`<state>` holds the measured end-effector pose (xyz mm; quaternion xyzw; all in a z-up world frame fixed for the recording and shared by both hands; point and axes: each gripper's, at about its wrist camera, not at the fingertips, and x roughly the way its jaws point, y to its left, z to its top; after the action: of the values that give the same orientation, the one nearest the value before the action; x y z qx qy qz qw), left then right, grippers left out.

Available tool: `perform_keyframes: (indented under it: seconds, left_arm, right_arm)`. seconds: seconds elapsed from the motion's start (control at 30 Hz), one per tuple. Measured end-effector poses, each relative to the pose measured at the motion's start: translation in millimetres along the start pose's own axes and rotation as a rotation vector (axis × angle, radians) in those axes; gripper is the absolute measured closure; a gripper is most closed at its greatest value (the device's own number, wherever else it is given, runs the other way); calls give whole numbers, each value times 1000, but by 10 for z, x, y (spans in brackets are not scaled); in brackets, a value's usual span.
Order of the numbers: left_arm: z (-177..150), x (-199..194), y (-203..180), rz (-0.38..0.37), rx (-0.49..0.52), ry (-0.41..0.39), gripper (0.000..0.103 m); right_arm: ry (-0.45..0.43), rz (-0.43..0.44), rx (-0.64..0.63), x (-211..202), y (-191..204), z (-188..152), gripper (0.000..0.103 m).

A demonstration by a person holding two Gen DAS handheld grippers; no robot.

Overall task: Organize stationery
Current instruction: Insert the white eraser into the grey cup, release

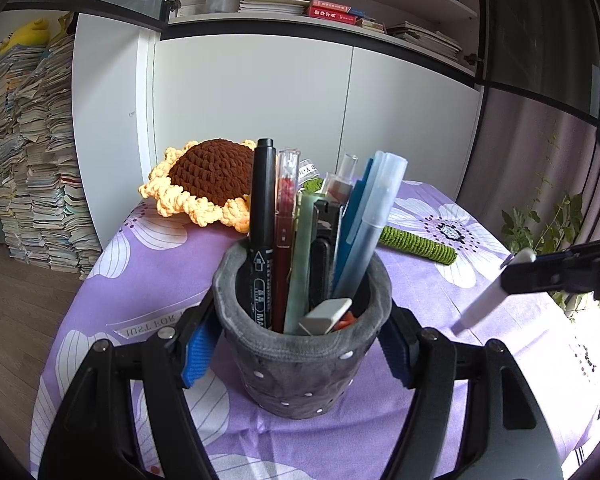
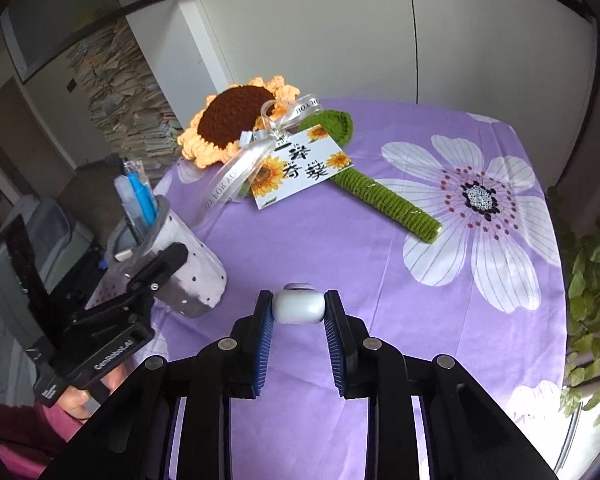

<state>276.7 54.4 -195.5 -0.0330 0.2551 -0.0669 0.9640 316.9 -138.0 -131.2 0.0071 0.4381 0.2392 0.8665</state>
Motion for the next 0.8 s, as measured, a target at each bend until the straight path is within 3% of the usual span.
perform_keyframes:
  seconds: [0.2, 0.4, 0.57, 0.7, 0.8]
  left_arm:
    - [-3, -1, 2, -4, -6, -1, 33]
    - [-1, -5, 10, -8, -13, -2, 33]
    - [2, -8, 48, -17, -32, -6, 33]
    - [2, -4, 49, -20, -32, -5, 33]
    - [7, 8, 42, -27, -28, 2, 33]
  right_arm:
    - [-111, 57, -49, -389, 251, 90, 76]
    - [-246, 212, -155, -770, 671, 297, 76]
    - [-251, 270, -236, -583, 961, 411, 76]
    - [-226, 290, -251, -307, 1014, 457, 76]
    - [-220, 356, -256, -134, 985, 469, 76]
